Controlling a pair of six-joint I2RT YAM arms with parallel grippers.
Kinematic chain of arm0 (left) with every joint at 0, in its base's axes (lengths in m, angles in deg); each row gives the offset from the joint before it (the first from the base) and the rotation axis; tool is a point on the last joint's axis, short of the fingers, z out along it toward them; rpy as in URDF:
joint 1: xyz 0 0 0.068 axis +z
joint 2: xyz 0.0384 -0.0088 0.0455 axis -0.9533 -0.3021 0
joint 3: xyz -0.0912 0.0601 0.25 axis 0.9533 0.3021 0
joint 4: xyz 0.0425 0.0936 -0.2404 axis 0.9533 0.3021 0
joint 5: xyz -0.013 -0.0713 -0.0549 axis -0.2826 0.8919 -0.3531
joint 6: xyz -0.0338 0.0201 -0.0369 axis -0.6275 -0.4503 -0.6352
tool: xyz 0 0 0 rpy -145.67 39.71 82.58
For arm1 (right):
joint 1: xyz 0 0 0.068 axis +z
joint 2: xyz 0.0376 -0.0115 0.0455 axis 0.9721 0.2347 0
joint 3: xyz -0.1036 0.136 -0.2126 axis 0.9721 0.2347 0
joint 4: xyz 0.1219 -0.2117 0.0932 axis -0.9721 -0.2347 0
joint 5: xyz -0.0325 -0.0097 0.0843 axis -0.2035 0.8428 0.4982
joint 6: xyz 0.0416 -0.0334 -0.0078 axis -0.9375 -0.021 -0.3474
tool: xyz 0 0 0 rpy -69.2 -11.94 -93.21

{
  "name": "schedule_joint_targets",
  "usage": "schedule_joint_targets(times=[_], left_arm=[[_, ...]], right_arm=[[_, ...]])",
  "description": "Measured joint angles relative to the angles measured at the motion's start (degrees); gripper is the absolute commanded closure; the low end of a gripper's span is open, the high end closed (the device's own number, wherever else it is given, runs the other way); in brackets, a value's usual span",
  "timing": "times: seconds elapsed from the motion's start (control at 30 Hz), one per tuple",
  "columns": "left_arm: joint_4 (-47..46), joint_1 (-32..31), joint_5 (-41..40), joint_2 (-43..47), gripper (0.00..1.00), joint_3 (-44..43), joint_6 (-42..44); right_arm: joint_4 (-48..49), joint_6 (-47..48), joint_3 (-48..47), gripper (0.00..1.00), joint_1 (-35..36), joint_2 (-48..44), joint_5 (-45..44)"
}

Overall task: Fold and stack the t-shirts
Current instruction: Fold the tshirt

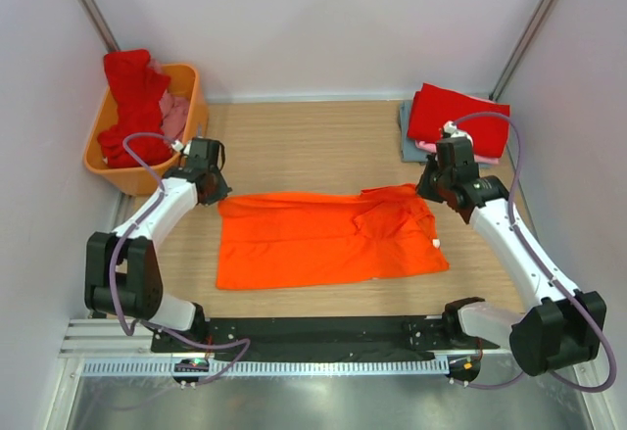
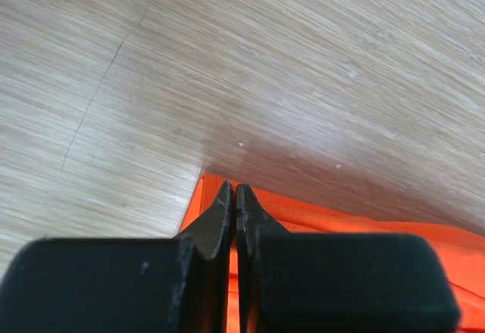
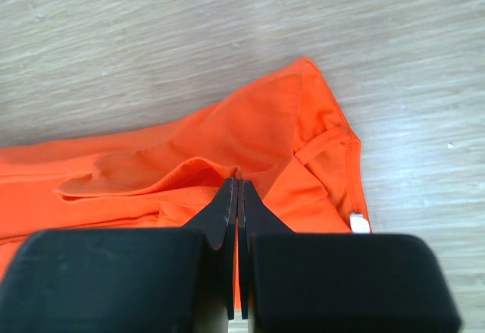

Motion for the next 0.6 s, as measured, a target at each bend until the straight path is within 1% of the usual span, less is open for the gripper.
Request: schedule_joint_targets(times=[0.6], left_arm=[[0.74,-3.5,-2.05,3.06,1.0,5.29,-0.22]], right_arm=[[-0.98,-2.32,9.46,0.99,0.0,-9.05,-2.25]])
